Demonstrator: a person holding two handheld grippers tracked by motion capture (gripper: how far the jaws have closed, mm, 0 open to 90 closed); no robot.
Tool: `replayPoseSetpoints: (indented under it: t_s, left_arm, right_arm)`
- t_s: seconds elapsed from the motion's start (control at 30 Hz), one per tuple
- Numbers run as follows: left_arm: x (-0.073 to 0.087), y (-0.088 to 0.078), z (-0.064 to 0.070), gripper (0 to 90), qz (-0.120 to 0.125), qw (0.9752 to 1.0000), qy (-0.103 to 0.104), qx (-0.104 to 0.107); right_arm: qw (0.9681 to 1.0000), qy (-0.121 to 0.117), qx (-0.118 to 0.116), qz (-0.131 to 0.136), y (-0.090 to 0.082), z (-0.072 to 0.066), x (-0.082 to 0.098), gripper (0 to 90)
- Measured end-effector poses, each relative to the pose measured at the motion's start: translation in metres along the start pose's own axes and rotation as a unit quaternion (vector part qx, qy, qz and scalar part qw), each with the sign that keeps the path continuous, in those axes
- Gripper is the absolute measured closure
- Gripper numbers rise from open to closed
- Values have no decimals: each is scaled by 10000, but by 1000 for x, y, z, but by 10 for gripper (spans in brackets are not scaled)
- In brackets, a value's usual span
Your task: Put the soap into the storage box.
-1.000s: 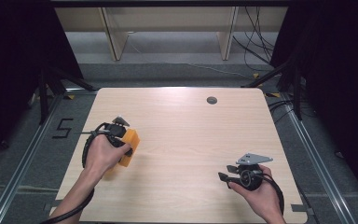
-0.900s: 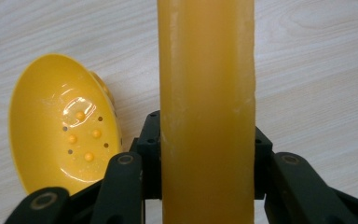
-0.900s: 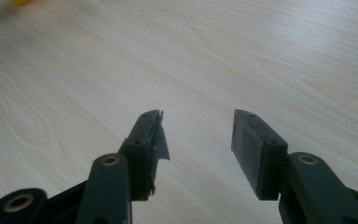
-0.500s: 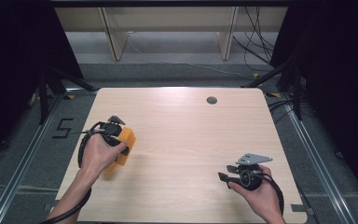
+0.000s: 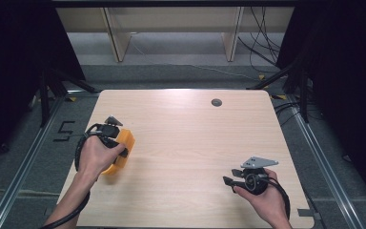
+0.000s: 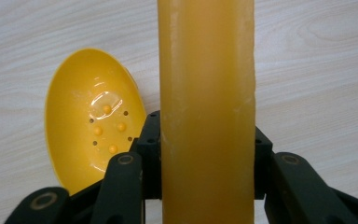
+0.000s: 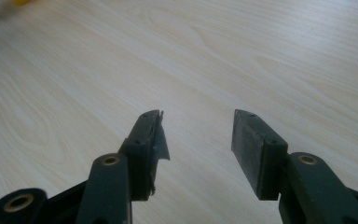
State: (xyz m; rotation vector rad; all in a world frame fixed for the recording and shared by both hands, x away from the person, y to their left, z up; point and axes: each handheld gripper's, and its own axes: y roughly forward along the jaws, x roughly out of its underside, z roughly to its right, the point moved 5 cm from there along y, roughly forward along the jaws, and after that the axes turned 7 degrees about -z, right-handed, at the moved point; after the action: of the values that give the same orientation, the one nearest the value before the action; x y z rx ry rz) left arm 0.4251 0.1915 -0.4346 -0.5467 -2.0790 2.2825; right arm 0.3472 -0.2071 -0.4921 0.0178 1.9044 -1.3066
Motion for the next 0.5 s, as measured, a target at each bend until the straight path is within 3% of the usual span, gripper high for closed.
replayPoseSetpoints:
  t_s: [0.03,0.13,0.23,0.37,0.4,0.5]
  left_arm:
    - [-1,1,-2,605,88,9999,118,55]
    - [0,-1,-4,605,87,9999,108,33]
    - [1,-3,-4,605,45,10000,-53,14]
    - [1,-3,-8,605,91,9999,25,51]
    - [1,-3,-8,605,138,9999,-62,35]
    - [1,-5,-10,605,126,9999,-33,0]
  right_arm:
    - [10000,-4,0,0,0,0,0,528]
    - [10000,1,-5,5,0,0,0,528]
    - [10000,0,-6,-1,0,0,0,528]
    - [10000,-4,-4,5,0,0,0,528]
    - [10000,-2,-3,5,0,0,0,528]
    - [10000,11,-24,12,0,0,0,528]
